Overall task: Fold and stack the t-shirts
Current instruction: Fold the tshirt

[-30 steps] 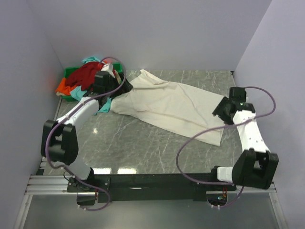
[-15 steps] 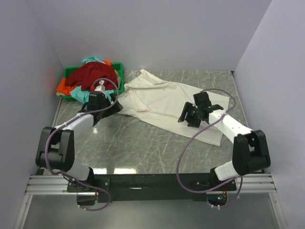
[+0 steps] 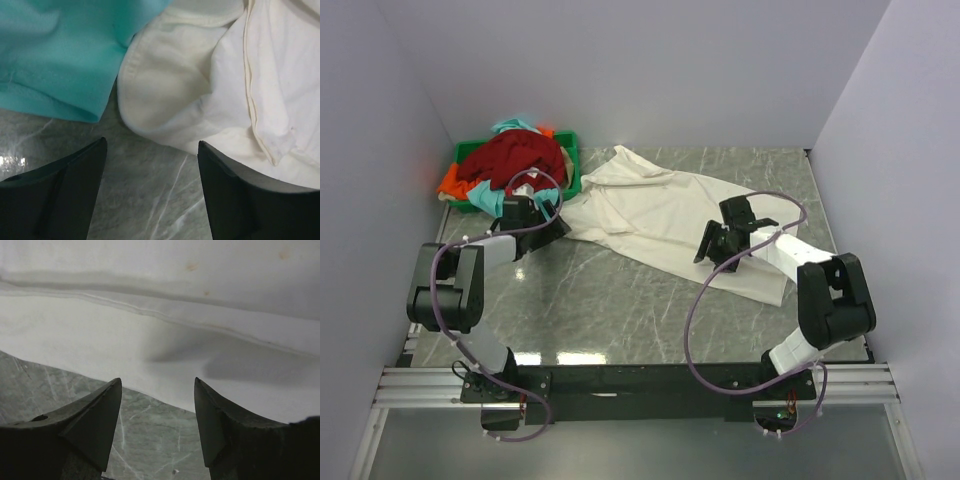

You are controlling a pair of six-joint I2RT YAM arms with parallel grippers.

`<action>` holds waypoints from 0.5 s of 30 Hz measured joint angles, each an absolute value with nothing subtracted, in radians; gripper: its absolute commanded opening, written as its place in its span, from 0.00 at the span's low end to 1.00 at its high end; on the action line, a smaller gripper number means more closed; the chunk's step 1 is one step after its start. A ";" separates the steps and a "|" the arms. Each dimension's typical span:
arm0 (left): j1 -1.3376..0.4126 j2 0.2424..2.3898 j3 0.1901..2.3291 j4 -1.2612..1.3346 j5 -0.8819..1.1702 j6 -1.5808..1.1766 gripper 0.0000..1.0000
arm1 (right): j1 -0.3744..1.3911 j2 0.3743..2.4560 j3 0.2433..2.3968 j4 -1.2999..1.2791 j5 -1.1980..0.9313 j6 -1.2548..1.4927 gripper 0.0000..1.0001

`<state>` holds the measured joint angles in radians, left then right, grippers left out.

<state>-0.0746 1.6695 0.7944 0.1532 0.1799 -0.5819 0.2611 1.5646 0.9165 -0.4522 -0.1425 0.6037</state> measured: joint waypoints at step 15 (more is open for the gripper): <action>-0.059 1.757 0.829 0.226 0.213 -0.608 0.29 | 0.262 1.613 0.916 -0.451 -0.087 0.620 0.66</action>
